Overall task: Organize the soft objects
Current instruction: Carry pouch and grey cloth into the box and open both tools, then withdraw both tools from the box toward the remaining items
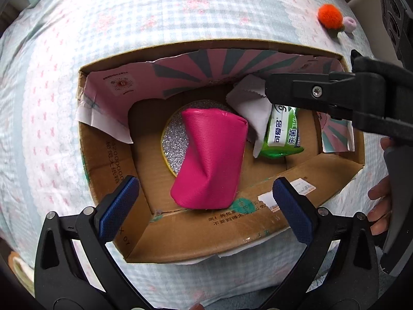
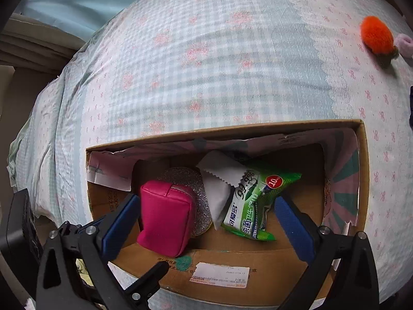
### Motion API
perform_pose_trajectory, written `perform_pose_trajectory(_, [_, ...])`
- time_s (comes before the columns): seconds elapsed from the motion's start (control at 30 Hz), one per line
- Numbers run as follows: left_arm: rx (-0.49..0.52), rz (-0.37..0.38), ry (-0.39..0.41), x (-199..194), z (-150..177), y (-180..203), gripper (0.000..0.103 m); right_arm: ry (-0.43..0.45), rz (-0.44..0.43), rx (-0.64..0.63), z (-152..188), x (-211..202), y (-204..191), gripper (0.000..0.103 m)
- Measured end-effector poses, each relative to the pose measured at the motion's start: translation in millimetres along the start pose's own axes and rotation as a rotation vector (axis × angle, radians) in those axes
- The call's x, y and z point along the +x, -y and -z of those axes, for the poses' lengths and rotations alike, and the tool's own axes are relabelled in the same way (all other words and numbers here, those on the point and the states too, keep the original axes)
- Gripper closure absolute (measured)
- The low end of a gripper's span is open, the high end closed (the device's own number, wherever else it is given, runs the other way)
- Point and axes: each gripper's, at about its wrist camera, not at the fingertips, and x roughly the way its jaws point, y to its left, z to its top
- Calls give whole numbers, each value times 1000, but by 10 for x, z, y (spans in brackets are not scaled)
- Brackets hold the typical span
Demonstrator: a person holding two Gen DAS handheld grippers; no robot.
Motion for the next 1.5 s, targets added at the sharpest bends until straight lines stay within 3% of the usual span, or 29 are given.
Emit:
perform_pose_trajectory(0.3, [-11, -7, 39, -199, 122, 6, 0, 20, 8, -17, 179, -152, 18, 0])
perform_pose_trajectory(0.6, [-33, -34, 142, -667, 360, 15, 0, 97, 12, -65, 374, -524, -124, 0])
perform_pose_trajectory(1.07, [-74, -57, 342, -1729, 867, 350, 0, 352, 84, -191, 908, -1861, -292, 0])
perform_pose_trajectory(1.37, [-45, -42, 482, -2348, 1091, 853, 0, 514, 135, -131, 1376, -2718, 82, 0])
perform_pose_trajectory(1.5, [-47, -25, 533, -2523, 1113, 1079, 0, 601, 214, -120, 1584, -3083, 307, 0])
